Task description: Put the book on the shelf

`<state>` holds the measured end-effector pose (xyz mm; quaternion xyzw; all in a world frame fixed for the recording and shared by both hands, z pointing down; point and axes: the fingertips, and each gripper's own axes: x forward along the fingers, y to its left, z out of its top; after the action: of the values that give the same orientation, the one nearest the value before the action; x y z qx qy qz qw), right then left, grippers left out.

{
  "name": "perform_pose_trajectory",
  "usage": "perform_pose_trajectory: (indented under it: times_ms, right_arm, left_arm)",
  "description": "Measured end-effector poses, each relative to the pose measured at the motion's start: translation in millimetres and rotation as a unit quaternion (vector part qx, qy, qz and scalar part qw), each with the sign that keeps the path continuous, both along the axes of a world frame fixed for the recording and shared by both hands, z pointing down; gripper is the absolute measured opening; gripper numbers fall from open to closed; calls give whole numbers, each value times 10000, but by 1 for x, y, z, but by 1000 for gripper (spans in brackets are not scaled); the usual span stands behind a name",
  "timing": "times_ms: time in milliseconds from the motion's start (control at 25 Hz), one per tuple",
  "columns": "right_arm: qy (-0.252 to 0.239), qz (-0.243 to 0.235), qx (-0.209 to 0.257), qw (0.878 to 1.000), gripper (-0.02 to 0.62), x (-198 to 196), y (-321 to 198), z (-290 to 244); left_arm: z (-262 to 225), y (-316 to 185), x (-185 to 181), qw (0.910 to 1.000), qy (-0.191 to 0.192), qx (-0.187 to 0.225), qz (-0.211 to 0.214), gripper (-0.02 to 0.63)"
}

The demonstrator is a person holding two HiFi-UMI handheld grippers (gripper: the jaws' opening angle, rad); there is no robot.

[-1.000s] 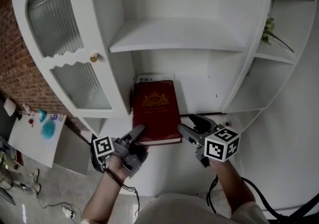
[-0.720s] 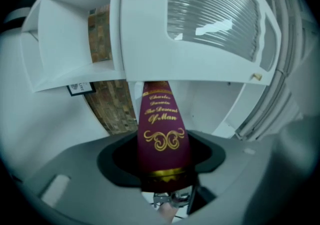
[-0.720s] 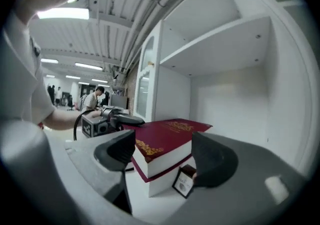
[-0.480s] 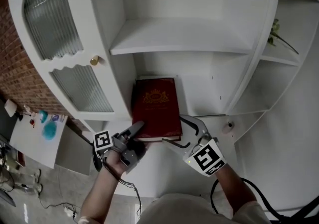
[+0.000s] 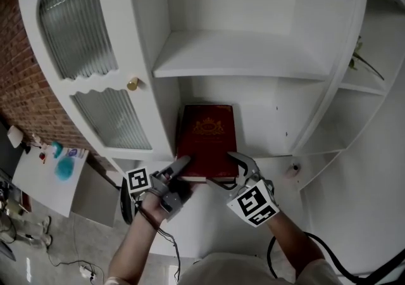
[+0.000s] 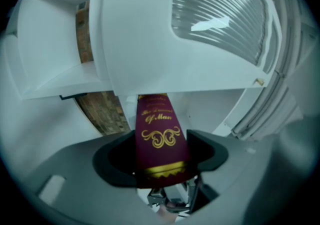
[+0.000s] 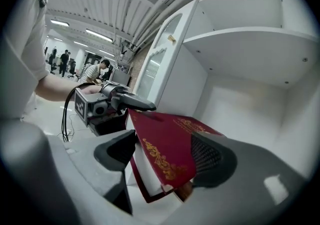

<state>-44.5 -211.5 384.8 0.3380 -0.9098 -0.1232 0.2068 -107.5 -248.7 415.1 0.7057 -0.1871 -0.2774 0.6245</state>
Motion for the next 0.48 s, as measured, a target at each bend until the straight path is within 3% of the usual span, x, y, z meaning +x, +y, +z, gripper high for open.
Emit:
perform_pose_trajectory:
  times_ms: [160, 480]
  right_arm:
    - [100, 65, -33, 9999, 347, -1, -11, -2]
    - [7, -11, -166, 9999, 347, 0, -36, 1]
  left_arm:
    - [-7, 1, -18, 9996, 23, 205, -215, 368]
    - [-10, 27, -60, 9962, -175, 545, -661, 370]
